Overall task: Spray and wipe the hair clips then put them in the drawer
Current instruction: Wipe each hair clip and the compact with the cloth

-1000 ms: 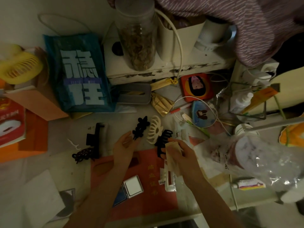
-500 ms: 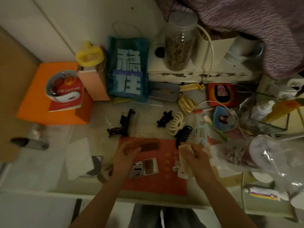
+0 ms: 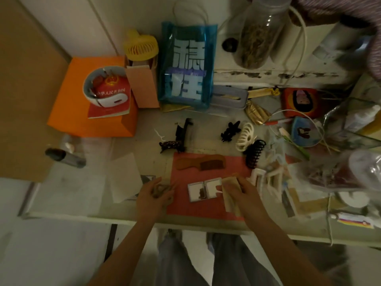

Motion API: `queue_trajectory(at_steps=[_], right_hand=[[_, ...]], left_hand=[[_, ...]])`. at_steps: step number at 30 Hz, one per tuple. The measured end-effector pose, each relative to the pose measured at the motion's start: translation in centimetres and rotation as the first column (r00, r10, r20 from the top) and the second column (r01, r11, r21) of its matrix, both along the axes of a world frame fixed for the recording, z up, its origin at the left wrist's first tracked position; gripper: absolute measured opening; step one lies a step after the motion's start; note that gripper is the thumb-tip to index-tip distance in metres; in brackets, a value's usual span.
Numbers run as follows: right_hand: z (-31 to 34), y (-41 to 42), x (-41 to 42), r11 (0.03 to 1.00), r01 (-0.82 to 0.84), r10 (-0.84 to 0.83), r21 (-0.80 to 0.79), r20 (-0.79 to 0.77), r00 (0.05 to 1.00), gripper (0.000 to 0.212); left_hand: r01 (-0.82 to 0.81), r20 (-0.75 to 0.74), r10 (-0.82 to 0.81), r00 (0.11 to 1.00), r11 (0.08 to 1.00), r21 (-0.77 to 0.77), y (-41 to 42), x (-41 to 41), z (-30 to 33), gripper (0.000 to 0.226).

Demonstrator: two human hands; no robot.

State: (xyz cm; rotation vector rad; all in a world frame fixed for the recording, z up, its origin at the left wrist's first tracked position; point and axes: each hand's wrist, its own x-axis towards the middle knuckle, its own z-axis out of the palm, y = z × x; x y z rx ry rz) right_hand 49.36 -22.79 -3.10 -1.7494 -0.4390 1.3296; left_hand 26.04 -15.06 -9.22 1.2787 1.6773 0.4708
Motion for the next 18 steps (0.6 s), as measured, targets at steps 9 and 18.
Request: queue_trajectory(at_steps=[9,18], right_hand=[[-0.6,-0.7,-8.0,0.982,0.186,-0.18,-0.029,0.144,0.973,0.009],[-0.6,-2.2,-13.4,0.954,0.297,-0.295,-0.034,0.047,0.954,0.015]], left_hand=[[0.245,0.072,-0.244,0.967,0.969,-0.007,0.6,-4.2,-1.7,0.065],[0.373,0.105,-0.363,0.926,0.923,-0.099,1.7,-6.3,-3.1,0.078]])
